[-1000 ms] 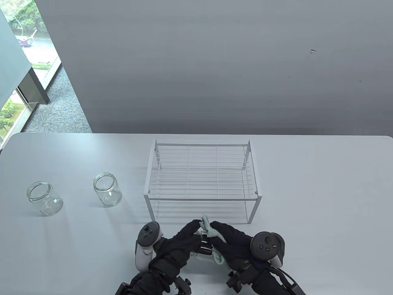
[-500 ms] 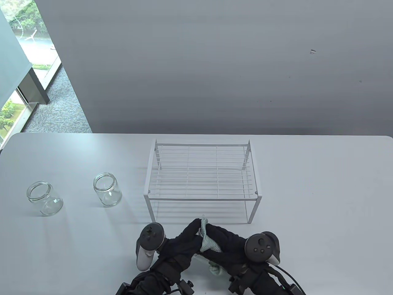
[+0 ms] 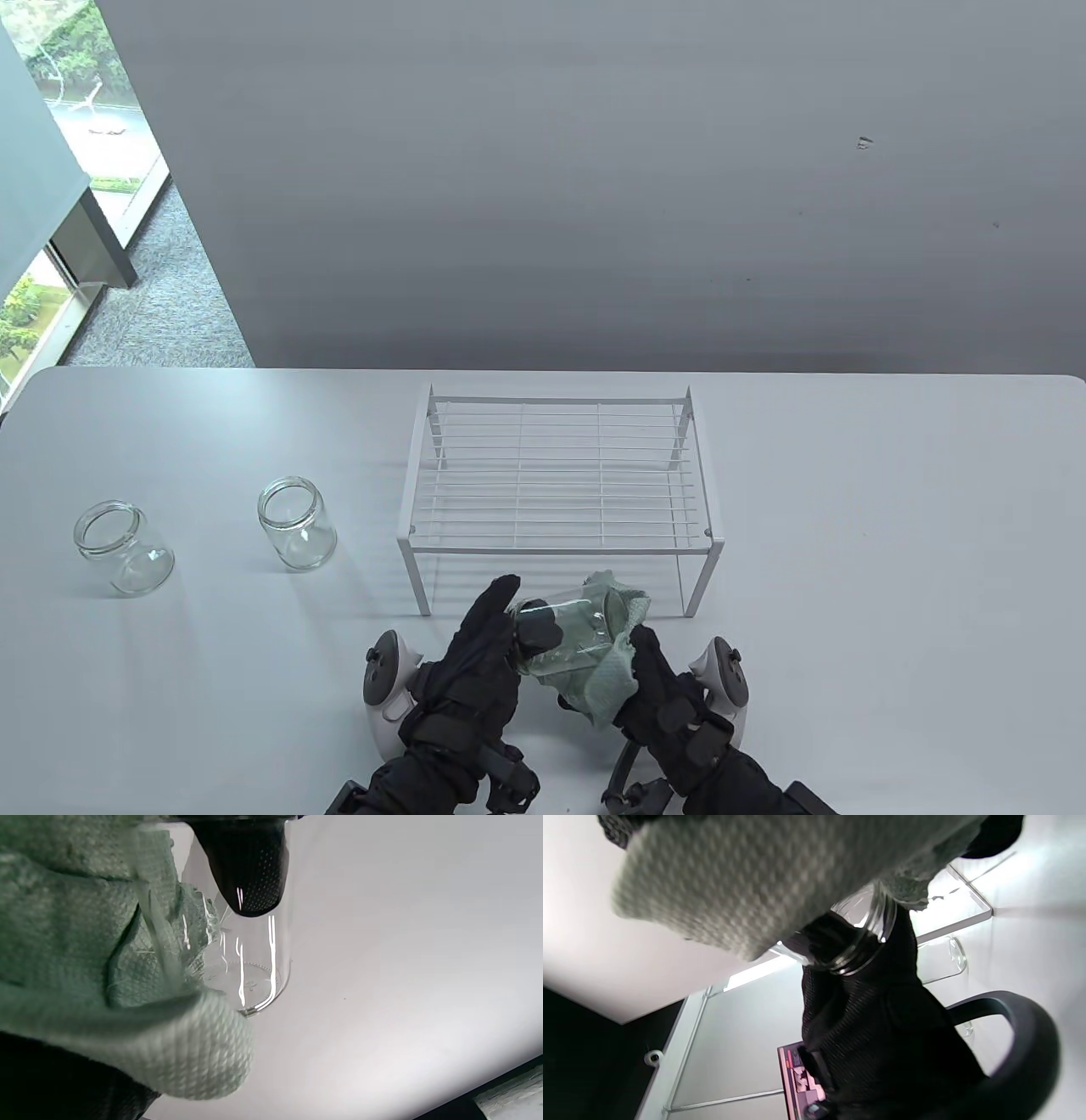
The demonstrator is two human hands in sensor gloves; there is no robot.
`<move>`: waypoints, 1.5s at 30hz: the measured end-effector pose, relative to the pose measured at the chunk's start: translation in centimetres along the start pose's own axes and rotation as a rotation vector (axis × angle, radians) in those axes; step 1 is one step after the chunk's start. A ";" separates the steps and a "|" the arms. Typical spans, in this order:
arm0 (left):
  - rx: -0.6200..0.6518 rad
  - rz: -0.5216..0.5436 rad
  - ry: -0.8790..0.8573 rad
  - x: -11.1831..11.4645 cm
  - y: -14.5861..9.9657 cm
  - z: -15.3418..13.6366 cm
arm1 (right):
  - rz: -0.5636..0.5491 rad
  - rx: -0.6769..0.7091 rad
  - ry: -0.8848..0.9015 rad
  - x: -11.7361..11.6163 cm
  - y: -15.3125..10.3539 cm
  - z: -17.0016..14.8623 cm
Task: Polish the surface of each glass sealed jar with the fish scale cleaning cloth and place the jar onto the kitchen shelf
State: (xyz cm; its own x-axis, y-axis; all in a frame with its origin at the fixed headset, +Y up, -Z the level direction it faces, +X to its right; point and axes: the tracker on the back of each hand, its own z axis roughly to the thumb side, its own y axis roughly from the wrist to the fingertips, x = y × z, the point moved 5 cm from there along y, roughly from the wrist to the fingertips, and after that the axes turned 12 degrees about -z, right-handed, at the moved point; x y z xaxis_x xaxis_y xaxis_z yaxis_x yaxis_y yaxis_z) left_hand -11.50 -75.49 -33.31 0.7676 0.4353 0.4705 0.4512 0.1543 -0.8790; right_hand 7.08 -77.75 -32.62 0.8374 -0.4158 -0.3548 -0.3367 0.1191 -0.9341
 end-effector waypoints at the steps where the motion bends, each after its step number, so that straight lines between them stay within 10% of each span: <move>1: 0.002 0.001 -0.003 0.1 0.0 0.0 | 0.026 0.029 -0.069 -0.6 0.0 0.1; 11: -0.004 -0.189 0.222 3.6 0.9 0.5 | 0.053 -0.079 -0.262 -1.4 -0.3 -1.8; 19: -0.010 -0.115 0.417 3.4 0.6 1.5 | -0.242 0.082 -0.170 2.0 -0.1 0.6; 24: -0.040 -0.061 0.349 2.5 0.3 1.2 | -0.377 0.359 -0.447 2.9 -0.5 4.6; 32: -0.079 -0.046 0.458 2.2 0.2 1.4 | -0.014 0.777 -1.192 -2.1 -1.4 7.8; 36: -0.086 -0.070 0.621 2.7 0.3 1.8 | 0.065 0.763 -1.412 -3.9 -1.5 6.8; 45: -0.075 -0.273 0.921 5.2 0.6 1.9 | 0.028 0.423 -1.091 -1.1 -0.3 4.8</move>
State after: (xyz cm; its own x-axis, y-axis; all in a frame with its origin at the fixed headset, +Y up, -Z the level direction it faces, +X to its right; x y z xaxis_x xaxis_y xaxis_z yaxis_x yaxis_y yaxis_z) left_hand -8.12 -71.45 -31.50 0.6740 -0.4788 0.5625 0.6704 0.0765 -0.7381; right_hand 8.30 -72.99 -32.12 0.8268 0.5618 -0.0294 -0.3625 0.4921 -0.7915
